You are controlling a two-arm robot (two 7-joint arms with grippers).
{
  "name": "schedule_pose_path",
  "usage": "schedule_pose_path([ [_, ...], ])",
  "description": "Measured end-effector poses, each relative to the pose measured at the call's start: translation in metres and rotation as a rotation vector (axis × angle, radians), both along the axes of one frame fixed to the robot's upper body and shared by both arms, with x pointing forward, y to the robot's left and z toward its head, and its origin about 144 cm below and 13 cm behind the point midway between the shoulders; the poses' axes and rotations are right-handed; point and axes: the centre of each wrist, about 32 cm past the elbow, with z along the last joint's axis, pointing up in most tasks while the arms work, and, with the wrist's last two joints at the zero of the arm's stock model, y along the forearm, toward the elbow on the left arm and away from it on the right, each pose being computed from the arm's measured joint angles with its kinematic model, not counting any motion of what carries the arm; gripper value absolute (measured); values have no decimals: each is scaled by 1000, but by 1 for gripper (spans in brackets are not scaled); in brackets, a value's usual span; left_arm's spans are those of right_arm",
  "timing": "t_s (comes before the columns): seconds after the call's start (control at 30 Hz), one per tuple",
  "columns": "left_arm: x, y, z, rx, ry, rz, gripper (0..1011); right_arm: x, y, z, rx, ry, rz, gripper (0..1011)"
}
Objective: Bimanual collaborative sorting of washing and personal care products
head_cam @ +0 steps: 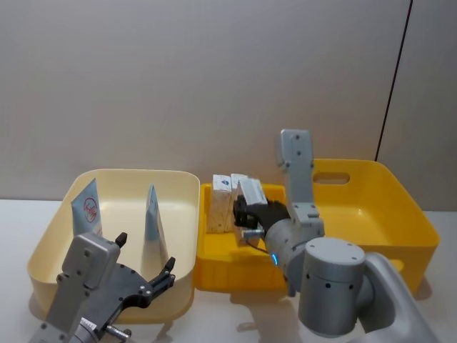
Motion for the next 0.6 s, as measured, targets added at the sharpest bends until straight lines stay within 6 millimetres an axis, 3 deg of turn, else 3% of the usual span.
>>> schedule_pose_path([
  [0.6,0,0,0,0,0,0,1003,-13,-21,32,-31,-281,-80,410],
])
